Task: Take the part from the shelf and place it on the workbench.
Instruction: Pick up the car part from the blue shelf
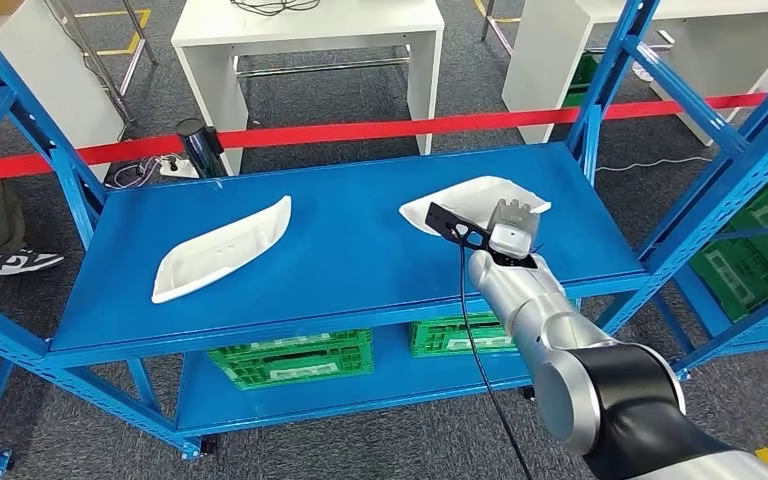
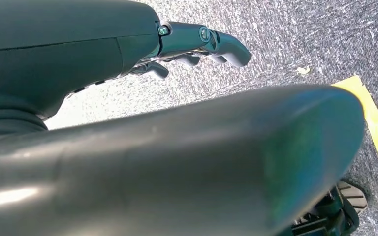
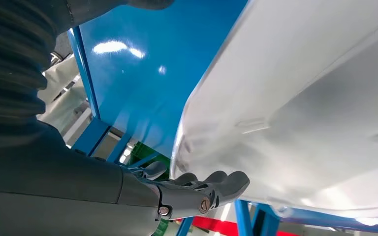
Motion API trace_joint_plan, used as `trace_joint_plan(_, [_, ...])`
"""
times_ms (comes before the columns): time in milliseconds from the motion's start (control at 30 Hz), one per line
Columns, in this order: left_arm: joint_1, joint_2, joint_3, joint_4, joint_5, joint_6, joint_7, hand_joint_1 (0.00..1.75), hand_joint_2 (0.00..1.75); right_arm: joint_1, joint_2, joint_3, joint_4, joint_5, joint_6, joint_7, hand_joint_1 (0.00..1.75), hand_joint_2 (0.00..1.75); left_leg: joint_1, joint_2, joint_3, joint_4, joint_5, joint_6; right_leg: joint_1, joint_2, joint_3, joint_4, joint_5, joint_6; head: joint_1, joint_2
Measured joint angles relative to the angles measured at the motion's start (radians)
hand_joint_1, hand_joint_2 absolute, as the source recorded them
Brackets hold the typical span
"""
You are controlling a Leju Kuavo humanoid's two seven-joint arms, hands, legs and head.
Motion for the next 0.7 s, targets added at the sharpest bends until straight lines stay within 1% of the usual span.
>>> trace_joint_plan(33, [0.000,0.000,0.000,0.000,0.000,0.000,0.000,0.00,0.00,-0.001,0.000,0.000,0.000,0.000,0.000,0.000,0.00,1.75,0.000,0.000,-0.005,0.012,-0.010,-0.005,-0.003,-0.001,0.002,-0.004,0.002,-0.007,-0.001,0.000])
trace_joint_plan(67, [0.000,0.000,0.000,0.000,0.000,0.000,0.000,0.00,0.00,-0.002,0.000,0.000,0.000,0.000,0.000,0.001,0.00,1.75,0.001,0.001,-0.019,0.043,-0.030,-0.010,-0.006,-0.001,0.005,-0.007,0.005,-0.013,-0.002,0.000])
trace_joint_plan(100, [0.000,0.001,0.000,0.000,0.000,0.000,0.000,0.00,0.00,-0.002,0.000,0.000,0.000,0.001,0.000,0.001,0.00,1.75,0.003,0.001,-0.044,0.097,-0.058,-0.014,-0.007,-0.002,0.006,-0.009,0.006,-0.017,-0.003,0.000])
trace_joint_plan(133, [0.000,0.001,0.000,0.000,0.000,0.000,0.000,0.00,0.00,-0.002,0.001,0.000,0.000,0.001,-0.001,0.001,0.00,1.75,0.004,0.001,-0.075,0.165,-0.091,-0.018,-0.007,-0.002,0.006,-0.009,0.006,-0.019,-0.004,0.000])
trace_joint_plan(167, [0.001,0.001,0.000,0.000,0.000,0.000,0.000,0.00,0.00,-0.002,0.001,0.000,0.000,0.001,-0.001,0.001,0.00,1.75,0.006,0.001,-0.106,0.231,-0.116,-0.021,-0.008,-0.002,0.005,-0.009,0.006,-0.020,-0.004,0.000])
trace_joint_plan(200, [0.002,0.001,0.000,0.000,0.000,0.000,0.000,0.00,0.00,-0.001,0.001,0.000,0.000,0.001,-0.001,0.001,0.00,1.75,0.007,0.001,-0.127,0.273,-0.126,-0.023,-0.008,-0.002,0.005,-0.009,0.006,-0.020,-0.004,0.000])
trace_joint_plan(233, [0.002,0.001,0.000,0.000,0.000,0.000,0.000,0.00,0.00,-0.001,0.001,0.000,0.000,0.001,-0.001,0.001,0.00,1.75,0.008,0.001,-0.131,0.279,-0.117,-0.023,-0.008,-0.002,0.005,-0.008,0.005,-0.020,-0.004,0.000])
trace_joint_plan(267, [0.002,0.001,0.000,0.000,0.000,0.000,0.000,0.00,0.00,-0.001,0.001,0.000,0.000,0.001,-0.001,0.001,0.00,1.75,0.009,0.001,-0.114,0.244,-0.090,-0.023,-0.008,-0.002,0.006,-0.007,0.005,-0.019,-0.004,0.000])
trace_joint_plan(300, [0.002,0.002,0.000,-0.001,0.000,0.000,0.000,0.00,0.00,-0.001,0.001,0.000,0.000,0.001,-0.001,0.001,0.00,1.75,0.010,0.002,-0.081,0.176,-0.055,-0.023,-0.009,-0.002,0.006,-0.005,0.004,-0.017,-0.004,0.000])
trace_joint_plan(333, [0.001,0.002,0.000,-0.001,0.000,0.000,0.000,0.00,0.00,-0.001,0.001,0.000,0.000,0.001,-0.001,0.001,0.00,1.75,0.010,0.002,-0.046,0.104,-0.029,-0.021,-0.008,-0.001,0.005,-0.002,0.002,-0.013,-0.004,0.000])
trace_joint_plan(367, [0.000,0.002,0.000,-0.001,-0.001,0.000,-0.001,0.00,0.00,-0.001,0.001,0.000,0.000,0.001,-0.001,0.001,0.00,1.75,0.009,0.001,-0.017,0.046,-0.011,-0.017,-0.007,0.000,0.003,0.001,0.001,-0.007,-0.004,0.000])
trace_joint_plan(400, [0.000,0.002,0.000,-0.001,-0.002,0.000,-0.001,0.00,0.00,-0.001,0.001,0.000,0.000,0.000,-0.001,0.000,0.00,1.75,0.008,0.001,0.000,0.012,-0.004,-0.013,-0.005,0.000,0.001,0.003,0.000,-0.001,-0.003,0.000])
trace_joint_plan(433, [0.000,0.002,0.000,-0.001,-0.003,0.000,0.000,0.00,0.00,0.000,0.000,0.000,0.000,0.000,-0.001,0.000,0.00,1.75,0.006,0.000,0.003,0.003,-0.007,-0.007,-0.004,0.001,-0.001,0.003,0.001,0.006,-0.003,0.000])
trace_joint_plan(500, [0.000,0.002,0.000,-0.001,-0.005,0.000,0.004,0.00,0.00,0.001,0.000,0.000,0.000,-0.004,-0.002,-0.001,0.00,1.75,0.005,0.000,0.003,0.000,-0.001,0.008,-0.007,0.001,-0.002,0.001,0.003,0.018,-0.002,0.000])
trace_joint_plan(533, [0.000,0.002,0.000,-0.001,-0.005,0.000,0.007,0.00,0.00,0.001,0.000,0.000,0.000,-0.007,-0.004,-0.001,0.00,1.75,0.006,0.000,0.004,-0.003,0.003,0.016,-0.008,0.001,-0.006,0.010,-0.004,0.024,-0.002,0.000])
trace_joint_plan(567, [-0.001,0.002,0.000,-0.001,-0.006,0.000,0.010,0.00,0.00,0.000,0.000,-0.002,0.000,-0.010,-0.006,-0.001,0.00,1.75,0.007,0.000,0.004,-0.006,0.006,0.023,-0.009,0.000,-0.018,0.036,-0.022,0.028,-0.001,0.000])
trace_joint_plan(600, [-0.001,0.001,0.000,-0.001,-0.007,0.000,0.013,0.00,0.00,0.000,0.000,-0.003,0.000,-0.014,-0.008,-0.002,0.00,1.75,0.008,0.000,0.004,-0.008,0.007,0.028,-0.010,0.000,-0.041,0.083,-0.048,0.031,-0.001,0.000])
trace_joint_plan(667, [-0.001,0.001,0.000,-0.002,-0.007,0.000,0.019,0.00,0.00,0.003,-0.001,-0.010,0.000,-0.022,-0.014,-0.004,0.00,1.75,0.007,0.000,0.002,-0.007,0.007,0.032,-0.009,0.000,-0.104,0.216,-0.107,0.035,0.001,0.000])
trace_joint_plan(700, [0.000,0.002,0.000,-0.002,-0.006,0.000,0.021,0.00,0.00,0.006,-0.001,-0.015,0.000,-0.028,-0.018,-0.007,0.00,1.75,0.006,0.000,0.001,-0.006,0.007,0.032,-0.009,0.000,-0.130,0.267,-0.121,0.036,0.001,0.000])
